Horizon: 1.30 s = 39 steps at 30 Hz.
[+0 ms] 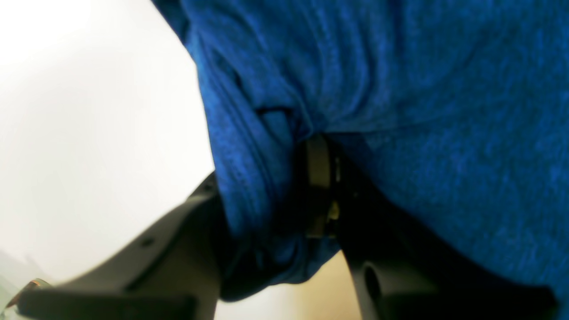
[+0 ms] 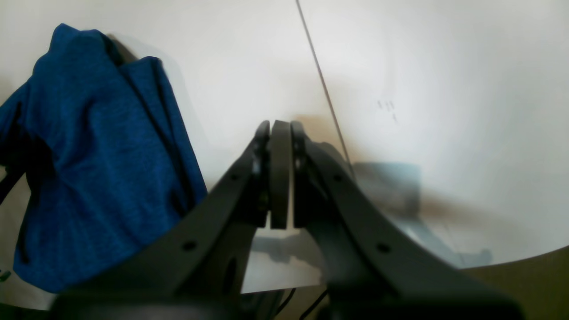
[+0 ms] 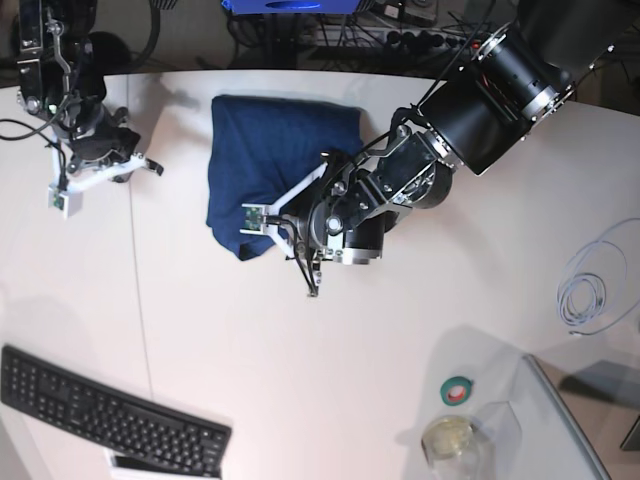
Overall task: Layout the t-shirt on the table in an organized manner, then fold the t-shirt properly
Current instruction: 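Drag the folded shirt with the left gripper, rotating it square, then grasp the shirt's collar edge with both grippers and pull it straight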
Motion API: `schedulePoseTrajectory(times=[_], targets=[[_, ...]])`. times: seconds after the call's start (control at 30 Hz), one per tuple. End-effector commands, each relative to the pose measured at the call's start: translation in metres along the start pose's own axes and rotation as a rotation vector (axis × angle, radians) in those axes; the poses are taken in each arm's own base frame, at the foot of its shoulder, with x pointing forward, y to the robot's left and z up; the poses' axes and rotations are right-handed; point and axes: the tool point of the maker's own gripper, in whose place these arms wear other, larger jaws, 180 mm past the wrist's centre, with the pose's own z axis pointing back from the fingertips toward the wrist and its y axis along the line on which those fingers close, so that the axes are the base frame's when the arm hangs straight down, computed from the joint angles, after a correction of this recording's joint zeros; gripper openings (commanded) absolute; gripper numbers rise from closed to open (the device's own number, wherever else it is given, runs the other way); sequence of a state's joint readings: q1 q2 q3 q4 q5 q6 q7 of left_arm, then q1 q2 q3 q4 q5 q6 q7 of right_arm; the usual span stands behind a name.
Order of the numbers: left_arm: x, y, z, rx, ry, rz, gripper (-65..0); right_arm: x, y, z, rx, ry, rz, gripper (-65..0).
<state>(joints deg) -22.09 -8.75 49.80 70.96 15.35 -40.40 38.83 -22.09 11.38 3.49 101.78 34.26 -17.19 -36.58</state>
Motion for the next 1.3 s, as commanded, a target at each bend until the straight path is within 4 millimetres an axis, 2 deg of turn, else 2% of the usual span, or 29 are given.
schedulePoseTrajectory(times=[0.0, 0.17, 0.33, 0.57, 0.63, 0.73, 0.8, 0.83, 1.0, 1.07, 1.17, 1.23, 1.27], targets=[[0.015, 0.024, 0.011, 0.057, -0.037, -0.012, -49.7, 0.014, 0.003, 0.002, 0.01, -0.041, 0.011, -64.4], [0.029, 0.038, 0.025, 0.11, -0.07, -0.037, -49.5, 0.016, 0.005, 0.001, 0.014, -0.044, 0.012, -64.2], [0.016, 0.049, 0.031, 0.139, 0.028, -0.049, -49.2, 0.021, 0.007, 0.001, 0.019, -0.054, 0.013, -64.2], [0.011, 0.052, 0.031, 0.143, 0.043, -0.042, -48.1, 0.027, 0.01, 0.0, 0.025, -0.065, 0.013, -64.2], [0.012, 0.052, 0.031, 0.141, 0.04, -0.039, -41.5, 0.027, 0.01, 0.0, 0.025, -0.065, 0.013, -64.2], [0.012, 0.052, 0.031, 0.138, 0.039, -0.037, -24.5, 0.027, 0.01, 0.0, 0.025, -0.065, 0.013, -64.2], [0.012, 0.052, 0.031, 0.138, 0.039, -0.037, -15.5, 0.026, 0.01, 0.0, 0.024, -0.063, 0.013, -64.2], [0.012, 0.052, 0.031, 0.138, 0.038, -0.035, -13.0, 0.026, 0.01, 0.0, 0.024, -0.063, 0.013, -64.2], [0.015, 0.057, 0.036, 0.158, 0.032, -0.041, -12.7, 0.026, 0.01, 0.0, 0.024, -0.063, 0.013, -64.2], [0.02, 0.064, 0.043, 0.184, 0.012, -0.042, -12.7, 0.026, 0.01, 0.0, 0.025, -0.063, 0.014, -64.2], [0.027, 0.079, 0.066, 0.253, -0.032, -0.003, -13.7, 0.024, 0.012, 0.002, 0.032, -0.062, 0.021, -64.2], [0.017, 0.095, 0.09, 0.327, -0.026, 0.078, -18.9, 0.019, 0.034, 0.005, 0.088, -0.054, 0.085, -64.2], [0.01, 0.097, 0.099, 0.353, -0.033, 0.134, -22.9, 0.013, 0.043, 0.009, 0.122, -0.043, 0.132, -64.2]])
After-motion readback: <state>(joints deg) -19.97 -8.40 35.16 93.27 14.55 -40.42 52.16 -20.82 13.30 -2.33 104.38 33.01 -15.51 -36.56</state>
